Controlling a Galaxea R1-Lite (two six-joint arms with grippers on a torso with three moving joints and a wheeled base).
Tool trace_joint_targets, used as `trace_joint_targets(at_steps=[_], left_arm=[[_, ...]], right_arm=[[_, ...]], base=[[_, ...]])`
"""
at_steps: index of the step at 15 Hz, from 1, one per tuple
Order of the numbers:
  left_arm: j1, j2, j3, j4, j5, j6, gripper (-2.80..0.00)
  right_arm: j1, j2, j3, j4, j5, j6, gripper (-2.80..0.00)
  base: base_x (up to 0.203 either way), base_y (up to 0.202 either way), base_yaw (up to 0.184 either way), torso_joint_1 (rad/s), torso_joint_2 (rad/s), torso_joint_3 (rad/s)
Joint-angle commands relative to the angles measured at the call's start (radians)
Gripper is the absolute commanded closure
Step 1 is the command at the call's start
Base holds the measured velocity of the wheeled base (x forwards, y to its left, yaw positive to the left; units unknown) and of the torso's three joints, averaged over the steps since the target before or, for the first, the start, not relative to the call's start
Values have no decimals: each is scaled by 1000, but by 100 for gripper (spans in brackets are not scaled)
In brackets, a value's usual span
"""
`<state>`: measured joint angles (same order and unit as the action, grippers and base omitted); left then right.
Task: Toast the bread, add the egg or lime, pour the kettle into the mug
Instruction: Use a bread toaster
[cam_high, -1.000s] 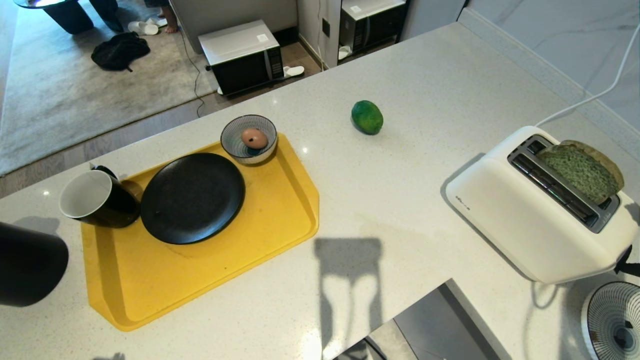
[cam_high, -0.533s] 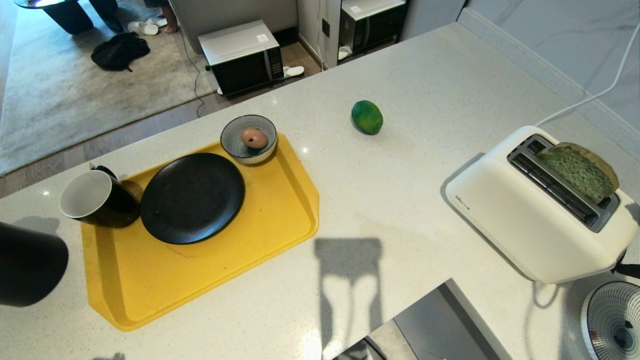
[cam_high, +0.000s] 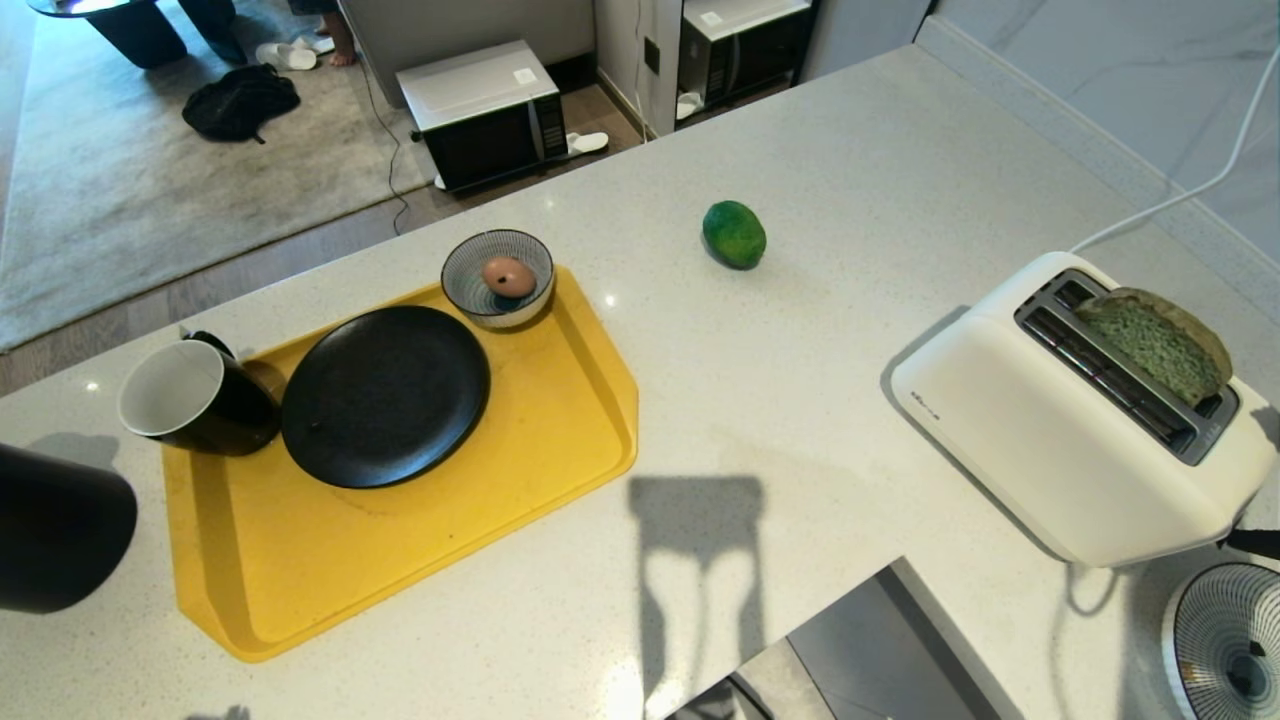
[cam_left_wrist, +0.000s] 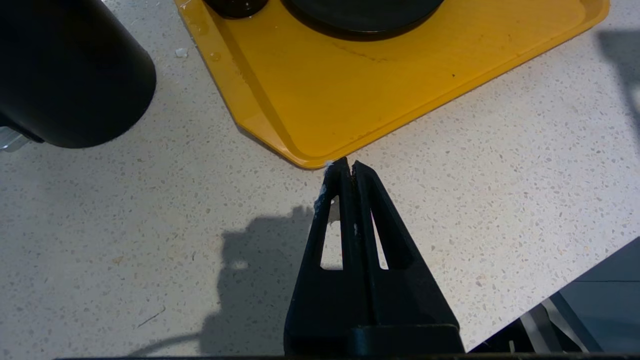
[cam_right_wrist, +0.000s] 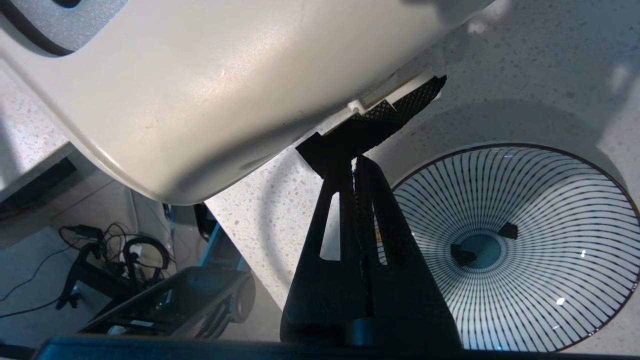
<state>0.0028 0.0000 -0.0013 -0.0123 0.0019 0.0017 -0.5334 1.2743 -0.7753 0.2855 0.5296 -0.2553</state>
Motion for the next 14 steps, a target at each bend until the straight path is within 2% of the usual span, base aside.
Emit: trace_joint_targets(at_steps=[1, 14], left_arm=[[0, 0, 0, 0, 0, 0, 0], [0, 0, 0, 0, 1, 0, 0]], right_arm=[[14, 5, -2, 1, 15, -2, 0], [30, 45, -9, -4, 17, -4, 0]], base=[[0, 0, 0, 0, 0, 0], [0, 0, 0, 0, 0, 0]])
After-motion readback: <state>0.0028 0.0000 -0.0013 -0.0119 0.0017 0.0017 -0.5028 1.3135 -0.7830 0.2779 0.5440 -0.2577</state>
